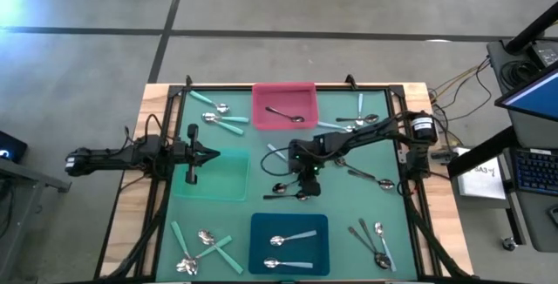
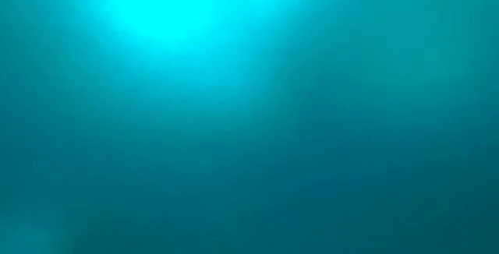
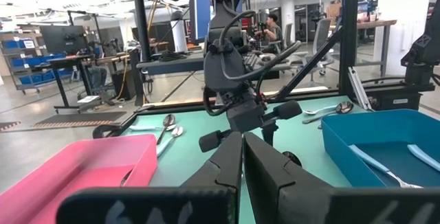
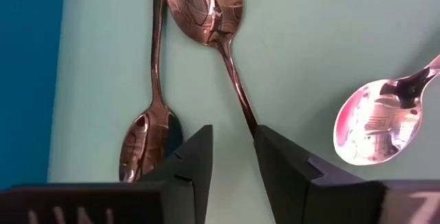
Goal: Sort silverware by color (type)
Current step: Put the black spoon into the red bin, then put the blue spoon into the blue bin
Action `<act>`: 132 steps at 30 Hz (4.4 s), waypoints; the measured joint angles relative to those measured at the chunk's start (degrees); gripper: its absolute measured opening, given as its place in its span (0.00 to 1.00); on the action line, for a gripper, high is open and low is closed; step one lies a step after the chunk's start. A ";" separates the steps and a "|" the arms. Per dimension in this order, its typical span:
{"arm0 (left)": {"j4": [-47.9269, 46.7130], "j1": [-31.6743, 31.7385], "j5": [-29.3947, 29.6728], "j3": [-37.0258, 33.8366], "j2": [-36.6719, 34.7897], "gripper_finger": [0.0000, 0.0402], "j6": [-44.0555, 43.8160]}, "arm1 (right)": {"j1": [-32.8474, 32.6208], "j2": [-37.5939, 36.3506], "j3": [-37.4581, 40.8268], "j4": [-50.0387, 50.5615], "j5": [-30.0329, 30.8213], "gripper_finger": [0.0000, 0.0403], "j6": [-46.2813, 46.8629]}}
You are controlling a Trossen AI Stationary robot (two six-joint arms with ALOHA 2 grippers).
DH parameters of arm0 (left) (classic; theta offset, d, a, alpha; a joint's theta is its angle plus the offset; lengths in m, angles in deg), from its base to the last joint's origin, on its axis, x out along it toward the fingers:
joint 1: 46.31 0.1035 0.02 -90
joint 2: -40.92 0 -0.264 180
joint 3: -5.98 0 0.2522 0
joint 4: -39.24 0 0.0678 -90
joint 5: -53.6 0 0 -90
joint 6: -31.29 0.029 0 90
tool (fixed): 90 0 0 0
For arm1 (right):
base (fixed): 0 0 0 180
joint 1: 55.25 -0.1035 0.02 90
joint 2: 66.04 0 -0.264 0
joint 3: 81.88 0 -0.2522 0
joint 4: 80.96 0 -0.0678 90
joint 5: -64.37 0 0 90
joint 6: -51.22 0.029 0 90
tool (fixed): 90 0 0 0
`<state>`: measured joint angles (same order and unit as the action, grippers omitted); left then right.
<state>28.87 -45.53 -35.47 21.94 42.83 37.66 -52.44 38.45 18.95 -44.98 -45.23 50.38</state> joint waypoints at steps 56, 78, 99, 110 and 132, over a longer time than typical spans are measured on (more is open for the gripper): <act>0.00 0.02 0.00 0.00 0.00 0.00 0.00 | -4.15 3.69 -1.71 -0.46 11.92 0.03 -11.78; 0.02 0.02 0.00 0.00 0.00 0.00 0.00 | 7.06 -14.50 -19.08 17.73 12.31 0.02 -15.43; 0.00 0.00 -0.01 -0.02 -0.01 0.00 0.00 | 27.07 -1.94 -23.27 9.11 11.69 0.02 -15.76; 0.01 0.01 -0.01 -0.01 -0.01 0.00 0.00 | 30.47 3.20 -26.93 9.20 8.90 0.11 -9.67; 0.02 0.00 -0.01 0.00 0.00 0.00 0.00 | 30.49 -8.69 -24.76 44.41 9.08 0.27 -14.20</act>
<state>28.90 -45.53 -35.49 21.94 42.83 37.66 -21.95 29.76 -5.81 -0.57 -36.15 36.17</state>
